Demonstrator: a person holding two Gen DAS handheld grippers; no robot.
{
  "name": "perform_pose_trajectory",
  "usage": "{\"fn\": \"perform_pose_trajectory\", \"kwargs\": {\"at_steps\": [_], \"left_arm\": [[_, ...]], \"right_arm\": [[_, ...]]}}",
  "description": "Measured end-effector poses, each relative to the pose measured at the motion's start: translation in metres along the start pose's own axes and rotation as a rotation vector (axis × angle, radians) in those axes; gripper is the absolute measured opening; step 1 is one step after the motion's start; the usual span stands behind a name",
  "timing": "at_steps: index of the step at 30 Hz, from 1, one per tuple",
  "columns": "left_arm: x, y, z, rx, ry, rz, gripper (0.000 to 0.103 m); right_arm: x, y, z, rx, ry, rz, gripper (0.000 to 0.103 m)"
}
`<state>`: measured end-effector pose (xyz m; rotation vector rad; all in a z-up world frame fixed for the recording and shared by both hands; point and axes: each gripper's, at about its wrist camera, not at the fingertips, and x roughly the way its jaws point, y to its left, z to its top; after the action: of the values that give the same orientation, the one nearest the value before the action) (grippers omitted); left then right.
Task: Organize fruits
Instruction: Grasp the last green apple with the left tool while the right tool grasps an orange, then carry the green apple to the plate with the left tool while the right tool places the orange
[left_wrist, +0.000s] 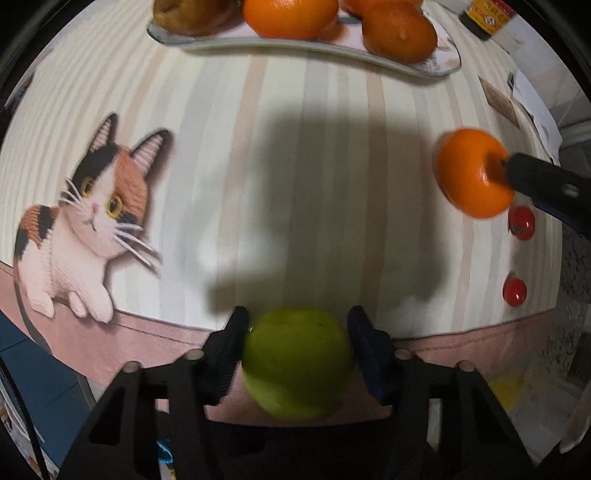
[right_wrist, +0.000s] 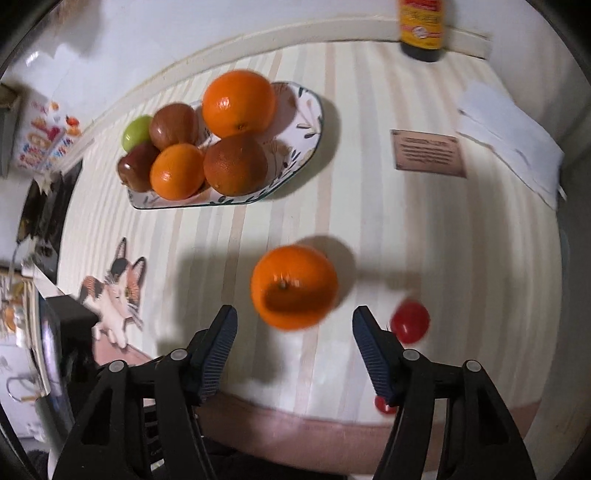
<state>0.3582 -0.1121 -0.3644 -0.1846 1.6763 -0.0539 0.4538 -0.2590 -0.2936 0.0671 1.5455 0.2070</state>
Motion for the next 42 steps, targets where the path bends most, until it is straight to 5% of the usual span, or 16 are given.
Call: {"fn": "perform_pose_trajectory", "kwargs": {"at_steps": [10, 17, 37, 40, 42], "left_arm": [[-0.014, 0.020, 0.008, -0.052, -0.048, 0.057, 0.052], [-0.017, 0.030, 0.021, -0.043, -0.059, 0.051, 0.051], [-0.017, 0.044, 0.045, 0.058, -0.062, 0.000, 0.050], [-0.034, 0.044, 0.054, 0.053, -0.081, -0.037, 0.047], [-0.052, 0.041, 0.064, 0.066, -0.104, -0.073, 0.026]], "right_arm": [[0.043, 0.014, 0.028, -0.090, 0.062, -0.046, 0.066], [0.046, 0.036, 0.002, -0.132, 0.133, 0.044, 0.066], [0.049, 0.034, -0.014, -0.018, 0.089, 0.028, 0.066], [0.044, 0.028, -0.011, 0.017, 0.072, 0.047, 0.066], [0.037, 0.024, -0.006, 0.038, 0.054, 0.060, 0.066]]}}
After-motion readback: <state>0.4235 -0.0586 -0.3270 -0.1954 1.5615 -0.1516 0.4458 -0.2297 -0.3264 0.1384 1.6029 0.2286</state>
